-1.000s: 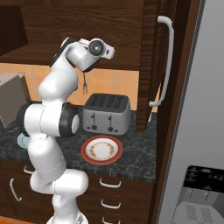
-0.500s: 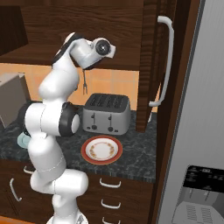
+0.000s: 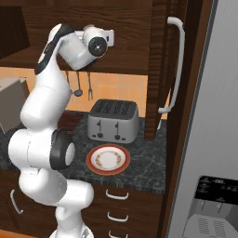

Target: From the different types of pastries on the counter, select a croissant and place it on the cutting board. Then retrieve a jar of jam from the cabinet and place it alongside the croissant on the cutting board.

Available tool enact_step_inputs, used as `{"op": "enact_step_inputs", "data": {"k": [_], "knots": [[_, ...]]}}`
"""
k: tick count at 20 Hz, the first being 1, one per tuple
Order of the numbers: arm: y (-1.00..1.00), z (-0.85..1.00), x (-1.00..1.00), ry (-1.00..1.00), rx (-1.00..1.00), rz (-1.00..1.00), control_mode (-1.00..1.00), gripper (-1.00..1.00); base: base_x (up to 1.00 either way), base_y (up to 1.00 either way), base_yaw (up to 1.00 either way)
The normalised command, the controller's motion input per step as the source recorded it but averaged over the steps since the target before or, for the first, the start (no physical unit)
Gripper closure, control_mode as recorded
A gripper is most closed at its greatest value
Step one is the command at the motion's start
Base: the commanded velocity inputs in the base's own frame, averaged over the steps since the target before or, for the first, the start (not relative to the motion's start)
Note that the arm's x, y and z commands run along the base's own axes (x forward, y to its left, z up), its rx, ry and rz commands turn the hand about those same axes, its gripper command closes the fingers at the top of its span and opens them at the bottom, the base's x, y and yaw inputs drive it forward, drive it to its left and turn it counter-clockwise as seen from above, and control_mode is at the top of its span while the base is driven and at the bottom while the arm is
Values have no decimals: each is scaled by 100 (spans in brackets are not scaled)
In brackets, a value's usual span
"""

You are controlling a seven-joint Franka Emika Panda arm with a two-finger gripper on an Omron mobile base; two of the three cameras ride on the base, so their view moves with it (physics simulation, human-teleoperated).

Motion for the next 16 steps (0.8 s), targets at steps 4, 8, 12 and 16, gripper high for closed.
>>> {"op": "enact_step_inputs", "data": {"k": [4,8,12,16], "knots": [[-2,8,-100,-54,-36,0,-100,100,0,0,0],[-9,0,-100,-45,-30,0,-100,100,0,0,0],[-3,-18,-100,-41,-27,-1,-100,100,0,0,0],[0,-67,-100,-7,-34,0,-100,100,0,0,0]]}}
